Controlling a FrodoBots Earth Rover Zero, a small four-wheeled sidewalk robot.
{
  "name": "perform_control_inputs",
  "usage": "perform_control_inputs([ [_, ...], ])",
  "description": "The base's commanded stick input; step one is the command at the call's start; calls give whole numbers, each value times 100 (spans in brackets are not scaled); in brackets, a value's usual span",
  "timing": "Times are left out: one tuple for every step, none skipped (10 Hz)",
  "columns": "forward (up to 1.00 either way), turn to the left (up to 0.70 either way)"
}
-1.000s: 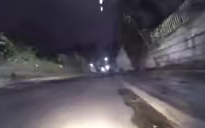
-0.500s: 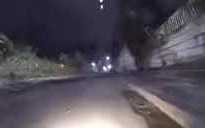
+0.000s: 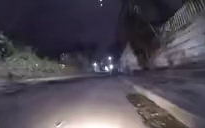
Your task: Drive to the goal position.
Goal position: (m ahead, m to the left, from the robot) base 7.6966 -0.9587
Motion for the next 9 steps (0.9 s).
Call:
perform_control_inputs([
  [70, -6],
  [70, -13],
  [70, -19],
  [70, -26],
  [70, -32],
  [70, -17],
  [70, 0],
  [70, 0],
  [70, 0],
])
